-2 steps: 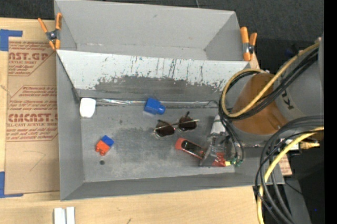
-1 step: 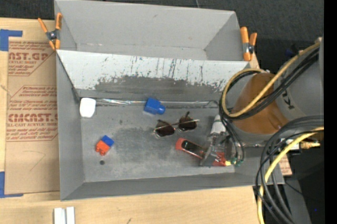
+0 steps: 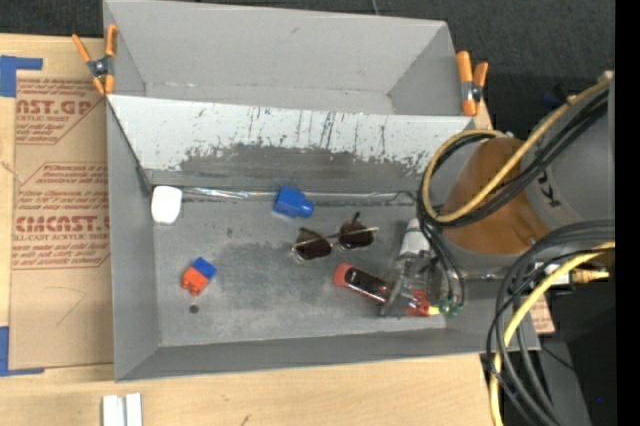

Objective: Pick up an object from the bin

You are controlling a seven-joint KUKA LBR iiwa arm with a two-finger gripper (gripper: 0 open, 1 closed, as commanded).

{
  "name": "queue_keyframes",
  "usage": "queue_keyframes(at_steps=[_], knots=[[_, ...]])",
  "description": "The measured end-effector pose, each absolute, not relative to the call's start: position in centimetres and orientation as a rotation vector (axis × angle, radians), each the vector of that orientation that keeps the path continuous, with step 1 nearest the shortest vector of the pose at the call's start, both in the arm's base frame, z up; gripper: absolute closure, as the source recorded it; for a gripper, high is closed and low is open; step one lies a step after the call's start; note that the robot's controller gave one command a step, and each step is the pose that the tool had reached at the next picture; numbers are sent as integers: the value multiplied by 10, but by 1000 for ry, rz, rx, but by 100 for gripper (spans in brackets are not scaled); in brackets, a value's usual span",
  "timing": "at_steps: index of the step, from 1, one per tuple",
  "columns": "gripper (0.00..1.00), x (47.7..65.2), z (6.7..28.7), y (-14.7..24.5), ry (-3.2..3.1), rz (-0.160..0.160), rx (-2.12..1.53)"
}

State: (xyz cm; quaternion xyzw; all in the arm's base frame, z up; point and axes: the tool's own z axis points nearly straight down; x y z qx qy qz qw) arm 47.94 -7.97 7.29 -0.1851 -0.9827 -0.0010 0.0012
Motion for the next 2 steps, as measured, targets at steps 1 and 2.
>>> queue_keyframes(at_steps=[1,2], knots=[[100,477,87,-79,-3078,-4,-580],[100,480,166,-80,-3088,-3,-582]])
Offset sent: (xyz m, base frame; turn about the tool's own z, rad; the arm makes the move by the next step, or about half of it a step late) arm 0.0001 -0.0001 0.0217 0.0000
